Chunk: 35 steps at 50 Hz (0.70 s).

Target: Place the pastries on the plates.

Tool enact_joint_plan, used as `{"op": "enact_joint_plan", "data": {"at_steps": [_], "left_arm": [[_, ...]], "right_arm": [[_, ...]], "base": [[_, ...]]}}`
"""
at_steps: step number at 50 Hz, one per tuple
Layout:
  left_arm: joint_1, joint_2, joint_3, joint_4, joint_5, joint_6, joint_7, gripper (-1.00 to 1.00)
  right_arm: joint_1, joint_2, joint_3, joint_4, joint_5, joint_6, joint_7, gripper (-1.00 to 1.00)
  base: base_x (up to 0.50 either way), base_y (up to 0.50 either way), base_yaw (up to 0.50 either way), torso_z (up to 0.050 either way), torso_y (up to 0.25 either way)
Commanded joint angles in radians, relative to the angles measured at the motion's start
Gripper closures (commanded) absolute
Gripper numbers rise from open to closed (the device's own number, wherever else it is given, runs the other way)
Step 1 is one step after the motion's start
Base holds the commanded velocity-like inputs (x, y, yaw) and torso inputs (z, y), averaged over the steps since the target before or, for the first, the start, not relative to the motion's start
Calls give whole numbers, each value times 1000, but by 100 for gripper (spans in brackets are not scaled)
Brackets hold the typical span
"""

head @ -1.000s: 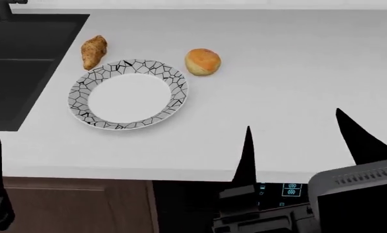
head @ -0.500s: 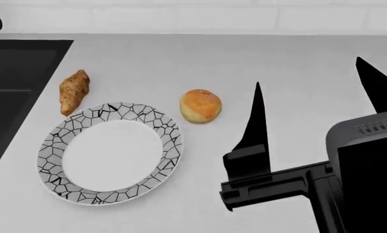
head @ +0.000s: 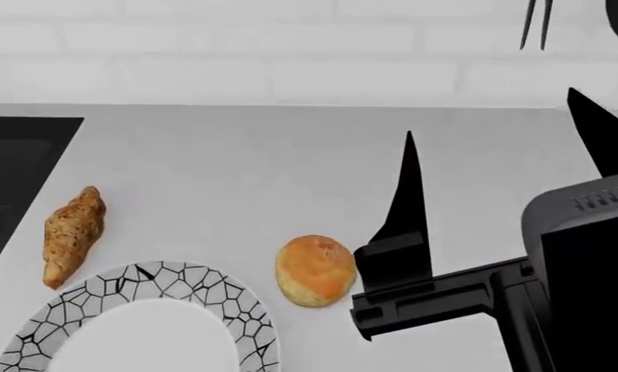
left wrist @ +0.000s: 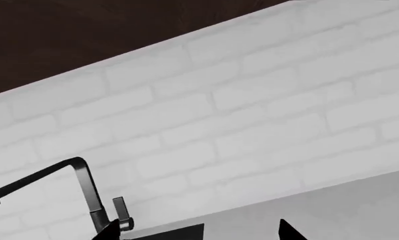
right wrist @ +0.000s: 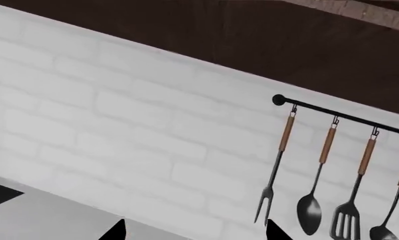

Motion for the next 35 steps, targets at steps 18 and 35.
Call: {"op": "enact_joint_plan", "data": {"at_steps": [18,35], "left_arm": [[1,-2,25,-36,31,62,-7,-100],[29,-16,67,-46,97,132,22,-100]], "right_arm": [[261,-40,-110,186,137,133,-20,-100],[547,-105,-405,739,503,408,-152,-100]], "base": [[267,0,0,0,1],[0,0,0,0,0]]}}
